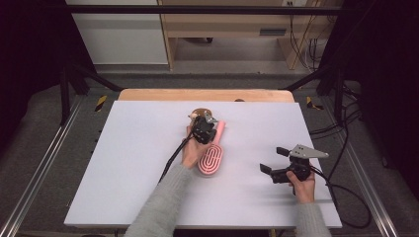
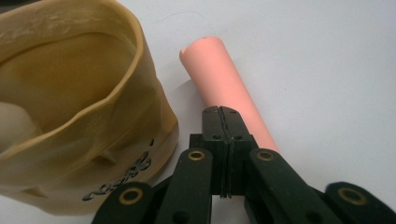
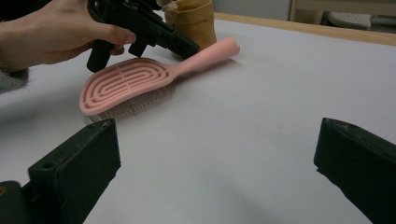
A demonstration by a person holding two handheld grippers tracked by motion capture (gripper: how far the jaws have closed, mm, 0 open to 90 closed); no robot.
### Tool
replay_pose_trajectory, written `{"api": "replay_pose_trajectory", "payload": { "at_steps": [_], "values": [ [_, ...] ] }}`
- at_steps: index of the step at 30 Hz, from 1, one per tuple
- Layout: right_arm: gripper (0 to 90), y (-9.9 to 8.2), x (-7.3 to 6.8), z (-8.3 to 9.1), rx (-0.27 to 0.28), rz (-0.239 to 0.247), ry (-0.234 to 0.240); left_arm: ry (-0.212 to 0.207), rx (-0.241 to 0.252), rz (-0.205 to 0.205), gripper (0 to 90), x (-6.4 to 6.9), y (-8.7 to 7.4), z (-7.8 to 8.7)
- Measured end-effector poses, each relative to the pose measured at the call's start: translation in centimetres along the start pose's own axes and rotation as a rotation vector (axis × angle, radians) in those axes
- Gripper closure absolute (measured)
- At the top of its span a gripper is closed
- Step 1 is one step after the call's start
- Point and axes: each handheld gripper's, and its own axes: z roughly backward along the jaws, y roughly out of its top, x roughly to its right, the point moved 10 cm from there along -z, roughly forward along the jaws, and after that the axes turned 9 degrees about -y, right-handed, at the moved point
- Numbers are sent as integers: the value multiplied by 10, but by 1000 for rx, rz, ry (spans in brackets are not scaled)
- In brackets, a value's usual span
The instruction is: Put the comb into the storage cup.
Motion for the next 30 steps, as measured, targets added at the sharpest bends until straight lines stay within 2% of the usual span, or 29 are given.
{"api": "replay_pose_trajectory", "payload": {
  "at_steps": [18,27,30],
  "values": [
    [10,0,0,-1,-1,1,-2,-12,6,-22,894,3,2,-2],
    [11,0,0,-1,-1,2,-1,-7,7,-11,894,3,5,1],
    [11,0,0,0,0,0,0,4,-6,-8,894,2,3,-1]
  ]
}}
